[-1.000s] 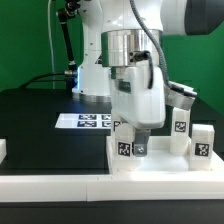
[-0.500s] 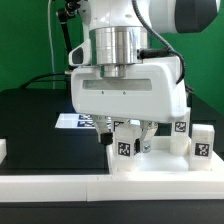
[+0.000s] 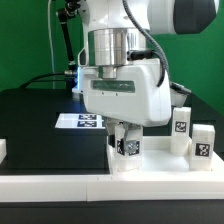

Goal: Assemble square table

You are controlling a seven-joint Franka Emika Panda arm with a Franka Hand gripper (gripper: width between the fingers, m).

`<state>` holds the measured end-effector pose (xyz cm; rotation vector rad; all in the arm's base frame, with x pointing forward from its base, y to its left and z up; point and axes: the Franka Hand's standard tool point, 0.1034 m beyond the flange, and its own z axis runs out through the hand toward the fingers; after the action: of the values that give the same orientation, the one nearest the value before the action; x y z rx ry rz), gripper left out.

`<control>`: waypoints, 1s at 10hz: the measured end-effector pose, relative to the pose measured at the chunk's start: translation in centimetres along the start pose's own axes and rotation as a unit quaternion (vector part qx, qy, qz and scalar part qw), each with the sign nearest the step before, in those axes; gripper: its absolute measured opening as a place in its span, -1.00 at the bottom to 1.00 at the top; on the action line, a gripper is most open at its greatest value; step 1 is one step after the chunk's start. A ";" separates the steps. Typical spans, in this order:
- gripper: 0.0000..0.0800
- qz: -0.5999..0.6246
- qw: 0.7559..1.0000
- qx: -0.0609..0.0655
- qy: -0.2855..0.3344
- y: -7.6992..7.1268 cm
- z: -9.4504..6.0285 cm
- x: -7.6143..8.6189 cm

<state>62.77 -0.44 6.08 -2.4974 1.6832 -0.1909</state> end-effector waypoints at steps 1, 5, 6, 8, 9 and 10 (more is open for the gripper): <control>-0.27 0.038 0.999 -0.001 0.000 0.1 0.0 0.1; -0.27 0.366 0.930 -0.027 -0.019 0.7 0.0 0.1; -0.27 0.433 0.901 -0.028 -0.021 0.6 0.0 0.0; -0.27 0.478 0.878 -0.032 -0.022 0.7 0.0 -0.1; -0.27 0.475 0.879 -0.032 -0.022 0.7 0.0 -0.1; -0.27 0.458 0.888 -0.032 -0.022 0.7 0.0 -0.2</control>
Offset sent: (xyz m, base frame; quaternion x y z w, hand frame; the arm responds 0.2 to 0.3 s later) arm 0.0077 0.0046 0.0032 -0.0370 -0.0388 0.5885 0.8067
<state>62.05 -0.55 5.92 -1.4498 2.6294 0.0238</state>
